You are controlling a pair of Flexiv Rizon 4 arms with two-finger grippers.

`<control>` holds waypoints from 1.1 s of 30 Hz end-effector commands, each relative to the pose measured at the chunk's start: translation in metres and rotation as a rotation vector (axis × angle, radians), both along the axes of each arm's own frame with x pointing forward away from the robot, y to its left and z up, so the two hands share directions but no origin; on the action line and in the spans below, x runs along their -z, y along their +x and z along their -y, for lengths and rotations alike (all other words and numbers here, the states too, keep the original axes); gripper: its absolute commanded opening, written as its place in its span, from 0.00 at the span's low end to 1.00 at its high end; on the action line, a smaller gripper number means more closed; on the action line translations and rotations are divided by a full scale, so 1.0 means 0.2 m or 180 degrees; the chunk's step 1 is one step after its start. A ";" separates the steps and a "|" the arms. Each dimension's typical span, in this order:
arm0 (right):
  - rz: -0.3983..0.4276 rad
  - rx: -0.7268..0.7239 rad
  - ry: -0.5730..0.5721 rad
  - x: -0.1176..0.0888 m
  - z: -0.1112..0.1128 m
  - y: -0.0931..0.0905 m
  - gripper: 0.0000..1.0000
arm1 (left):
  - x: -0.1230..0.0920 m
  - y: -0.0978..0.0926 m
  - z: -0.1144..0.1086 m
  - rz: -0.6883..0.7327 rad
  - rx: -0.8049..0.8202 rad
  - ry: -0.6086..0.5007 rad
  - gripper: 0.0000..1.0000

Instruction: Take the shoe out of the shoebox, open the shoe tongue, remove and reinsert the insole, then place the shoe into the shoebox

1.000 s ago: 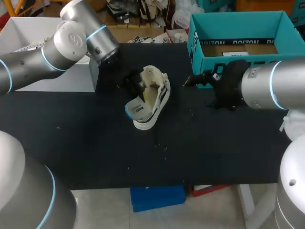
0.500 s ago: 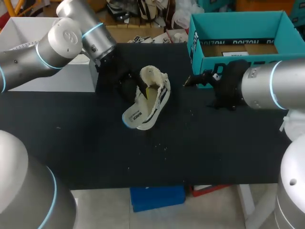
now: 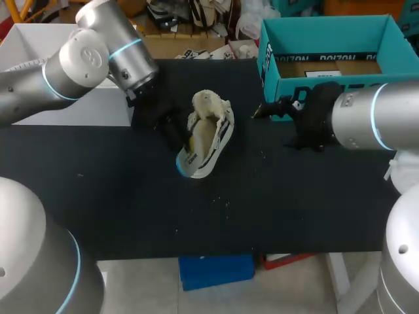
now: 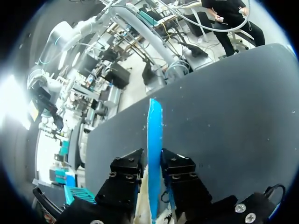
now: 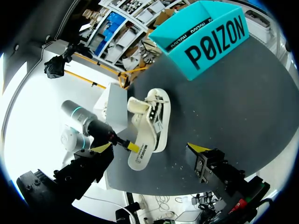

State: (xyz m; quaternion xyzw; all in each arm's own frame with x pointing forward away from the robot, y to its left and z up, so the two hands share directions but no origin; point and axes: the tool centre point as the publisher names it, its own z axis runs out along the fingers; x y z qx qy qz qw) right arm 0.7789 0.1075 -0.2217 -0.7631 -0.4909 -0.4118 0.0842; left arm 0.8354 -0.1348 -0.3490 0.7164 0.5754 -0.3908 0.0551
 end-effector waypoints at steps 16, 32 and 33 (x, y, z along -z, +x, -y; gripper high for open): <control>0.0003 0.0016 -0.0012 0.00 -0.01 0.00 1.00 | 0.07 0.13 0.05 -0.0004 -0.0063 -0.0182 0.00; 0.0003 0.0016 -0.0012 0.00 -0.01 0.00 1.00 | 0.14 0.31 0.11 -0.0070 -0.0243 -0.0139 0.00; 0.0003 0.0016 -0.0012 0.00 -0.01 0.00 1.00 | 0.15 0.31 0.12 -0.0076 -0.0258 -0.0139 0.00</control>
